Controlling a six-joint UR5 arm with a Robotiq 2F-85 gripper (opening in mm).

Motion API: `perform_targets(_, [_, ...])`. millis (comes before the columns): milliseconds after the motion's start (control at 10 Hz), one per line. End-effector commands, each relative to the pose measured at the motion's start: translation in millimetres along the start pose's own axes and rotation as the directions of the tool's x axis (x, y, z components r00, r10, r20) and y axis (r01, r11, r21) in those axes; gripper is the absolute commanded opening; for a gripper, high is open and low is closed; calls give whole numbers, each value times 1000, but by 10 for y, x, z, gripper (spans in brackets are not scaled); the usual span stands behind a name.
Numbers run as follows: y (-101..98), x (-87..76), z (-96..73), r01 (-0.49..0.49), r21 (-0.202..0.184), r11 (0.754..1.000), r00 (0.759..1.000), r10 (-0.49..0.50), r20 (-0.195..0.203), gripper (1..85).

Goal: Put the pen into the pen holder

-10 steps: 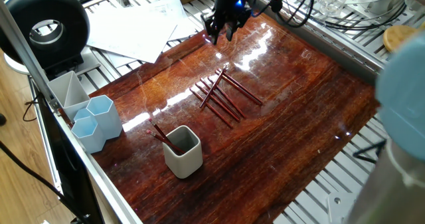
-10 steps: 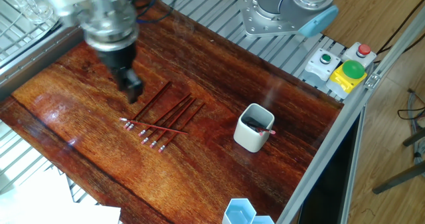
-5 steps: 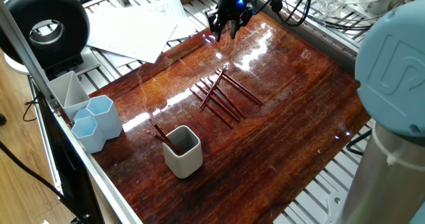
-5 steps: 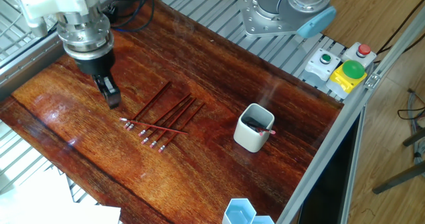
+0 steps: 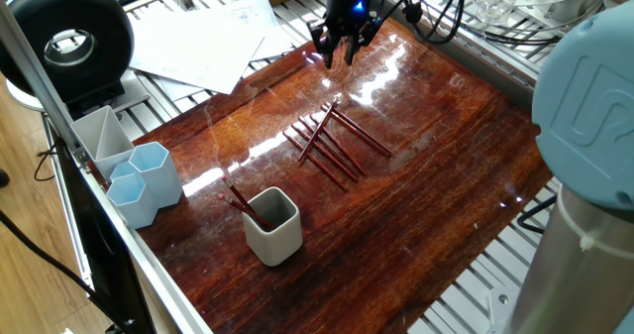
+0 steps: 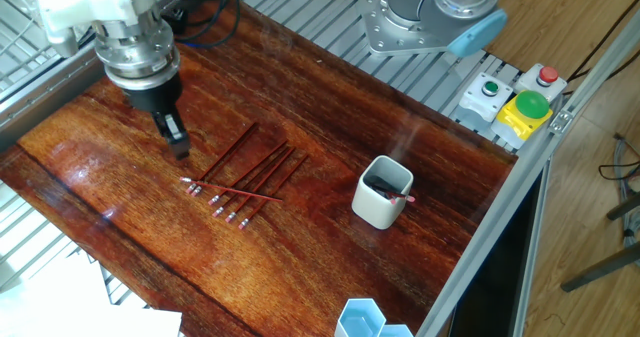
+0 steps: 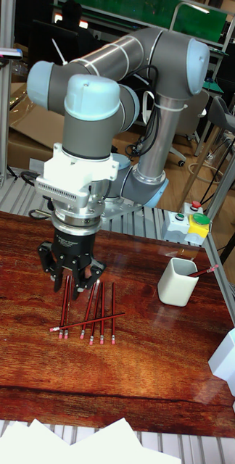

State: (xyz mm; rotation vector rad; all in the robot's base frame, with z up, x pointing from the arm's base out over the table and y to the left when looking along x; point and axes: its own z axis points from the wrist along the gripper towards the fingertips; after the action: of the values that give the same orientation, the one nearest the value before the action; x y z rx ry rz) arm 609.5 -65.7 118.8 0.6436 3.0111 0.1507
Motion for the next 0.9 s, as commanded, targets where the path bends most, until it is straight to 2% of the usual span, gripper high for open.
perform_targets(0, [177, 125, -25, -120, -62, 991, 992, 117, -53, 417])
perform_targets(100, [137, 107, -22, -129, -47, 991, 991, 127, -45, 353])
perform_targets(200, [184, -43, 109, -114, -70, 991, 993, 112, -36, 367])
perform_targets(400, [109, -439, 606, -82, -28, 996, 997, 81, -9, 373])
perform_targets(500, [95, -492, 731, -66, -14, 998, 998, 66, 2, 367])
perform_targets(600, [74, -548, 747, -34, -9, 999, 999, 34, 5, 357])
perform_targets(700, [40, -564, 722, -15, 11, 1000, 1000, 15, -15, 333])
perform_targets(800, [-49, -568, 710, 23, 52, 998, 1000, -22, -20, 300])
